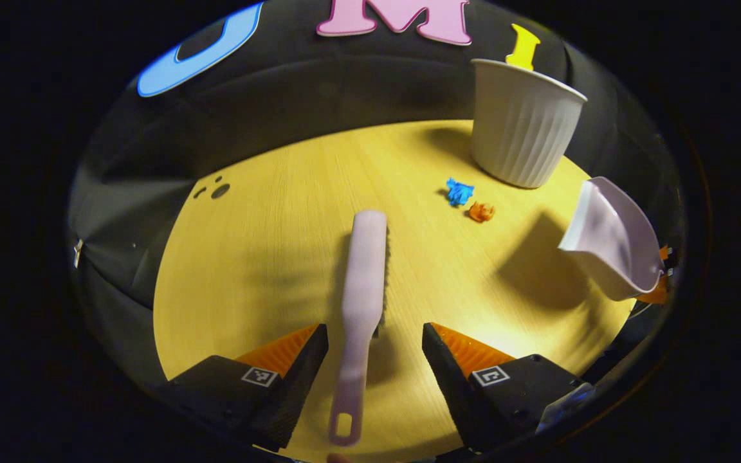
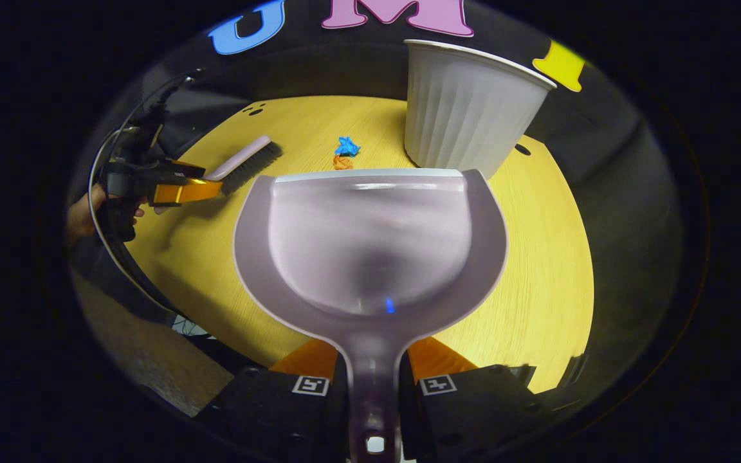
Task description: Pick up the small broom and dustpan from the desktop, sweep the trash into the dustpan with the broom, and then empty the trash into the garbage bin.
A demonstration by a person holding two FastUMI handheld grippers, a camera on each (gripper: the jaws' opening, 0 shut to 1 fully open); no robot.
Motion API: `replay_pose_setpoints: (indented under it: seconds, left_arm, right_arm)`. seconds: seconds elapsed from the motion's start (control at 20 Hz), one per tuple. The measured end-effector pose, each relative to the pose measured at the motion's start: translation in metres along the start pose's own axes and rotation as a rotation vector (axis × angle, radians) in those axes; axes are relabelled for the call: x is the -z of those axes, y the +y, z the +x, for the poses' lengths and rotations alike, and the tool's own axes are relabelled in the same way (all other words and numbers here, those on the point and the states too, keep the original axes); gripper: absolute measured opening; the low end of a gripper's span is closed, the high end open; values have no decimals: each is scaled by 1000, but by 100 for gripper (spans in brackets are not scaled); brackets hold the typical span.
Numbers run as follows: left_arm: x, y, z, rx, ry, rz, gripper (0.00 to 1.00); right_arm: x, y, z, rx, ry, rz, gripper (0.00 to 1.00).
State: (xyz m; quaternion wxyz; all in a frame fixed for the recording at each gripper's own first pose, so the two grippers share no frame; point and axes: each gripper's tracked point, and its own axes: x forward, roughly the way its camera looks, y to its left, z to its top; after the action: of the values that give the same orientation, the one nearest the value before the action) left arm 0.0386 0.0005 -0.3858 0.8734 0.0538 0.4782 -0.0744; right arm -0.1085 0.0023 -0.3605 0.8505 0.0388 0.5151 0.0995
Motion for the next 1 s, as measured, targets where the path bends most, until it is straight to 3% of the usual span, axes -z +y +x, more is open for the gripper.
replay_pose_setpoints:
  seconds: [0.25, 0.3, 0.4, 0.45, 0.5, 0.6, 0.75, 0.85, 1.0]
  left_arm:
    - [13, -2, 25, 16, 77, -2, 87]
    - [15, -1, 28, 15, 88, 5, 87]
    - [17, -4, 32, 23, 109, 5, 78]
    - [13, -6, 34, 27, 100, -1, 71]
    - [13, -5, 34, 29, 99, -1, 65]
    - [14, -9, 36, 46, 102, 5, 60]
    - [6, -10, 40, 57, 92, 37, 31]
    - [-5, -5, 43, 40, 87, 82, 29]
    - [-42, -7, 45, 47, 44, 72, 27]
  right_arm:
    - [8, -5, -6, 9, 17, 2, 36]
    - [10, -5, -5, 5, 25, 2, 41]
    - [11, -4, -2, -4, 36, -1, 36]
    - [12, -3, -2, -10, 42, -3, 40]
    - [11, -1, -1, -17, 47, -5, 36]
    - [11, 3, 3, -34, 59, -13, 41]
    - [11, 6, 6, -53, 95, -39, 36]
    - [15, 6, 10, -53, 152, -64, 36]
    - [16, 4, 13, -55, 224, -95, 36]
